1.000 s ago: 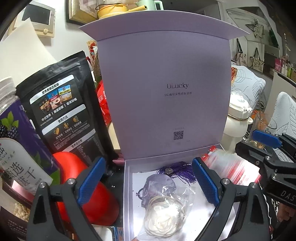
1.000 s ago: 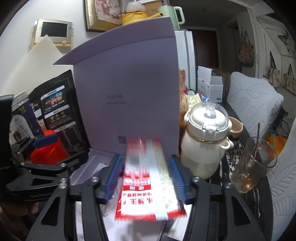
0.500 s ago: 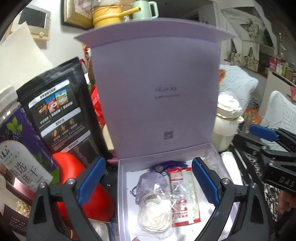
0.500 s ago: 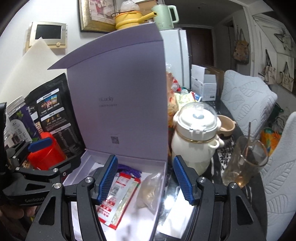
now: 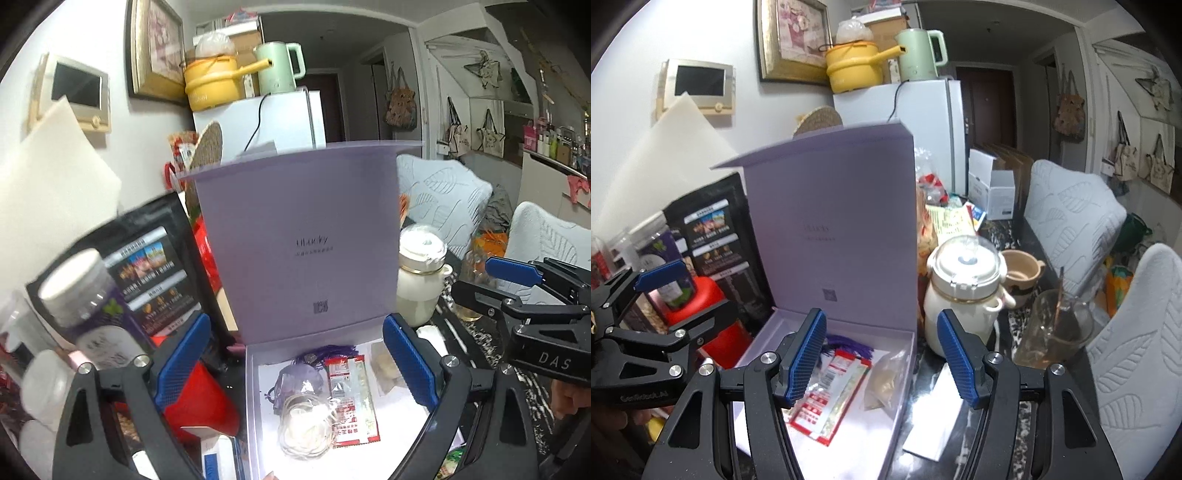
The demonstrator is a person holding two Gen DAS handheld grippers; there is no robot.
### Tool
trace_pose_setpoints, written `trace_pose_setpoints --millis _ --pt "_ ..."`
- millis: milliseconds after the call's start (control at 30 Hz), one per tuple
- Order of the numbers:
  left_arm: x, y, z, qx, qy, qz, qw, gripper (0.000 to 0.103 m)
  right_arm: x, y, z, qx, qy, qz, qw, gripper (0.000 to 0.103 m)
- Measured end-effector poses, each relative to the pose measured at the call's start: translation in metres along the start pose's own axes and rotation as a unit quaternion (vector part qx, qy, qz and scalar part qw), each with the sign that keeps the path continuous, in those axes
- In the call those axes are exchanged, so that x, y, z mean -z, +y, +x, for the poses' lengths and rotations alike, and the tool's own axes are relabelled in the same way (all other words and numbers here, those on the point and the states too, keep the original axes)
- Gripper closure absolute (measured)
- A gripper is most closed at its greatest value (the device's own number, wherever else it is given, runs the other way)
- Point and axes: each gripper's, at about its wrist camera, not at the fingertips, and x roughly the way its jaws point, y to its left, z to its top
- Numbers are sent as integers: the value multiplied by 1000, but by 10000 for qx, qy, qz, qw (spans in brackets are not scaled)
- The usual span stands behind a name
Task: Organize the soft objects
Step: 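Withdraw both open tools from the lavender box toward the snack pile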
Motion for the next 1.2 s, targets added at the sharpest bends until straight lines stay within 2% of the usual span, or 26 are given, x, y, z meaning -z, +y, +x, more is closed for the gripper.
trace_pose_setpoints --millis 300,433,533,667,767,867,1067,1200 --pt "-10 -4 -59 175 -324 -53 9993 7 -11 12 -63 31 -371 -162 9992 40" --pt "-9 -7 -85 209 -445 10 9988 7 -10 20 -93 124 -581 -307 9978 35" --pt "-8 -10 -103 275 -509 60 9983 7 -5 26 -116 159 -703 -401 9966 35" --pt "-3 -13 -123 405 -507 9 9979 7 3 33 -145 157 -818 -422 9956 29" --pt "3 -14 -138 377 -555 9 9977 7 10 39 -165 167 -893 -460 9948 27" --pt "10 -14 -152 357 -579 -12 9977 7 19 44 -184 145 -946 -462 9943 22" --pt "25 -12 -182 584 -580 -108 9965 7 40 57 -221 191 -1016 -547 9931 20" --pt "39 -16 -198 544 -570 -50 9969 7 55 66 -242 199 -1048 -594 9925 20"
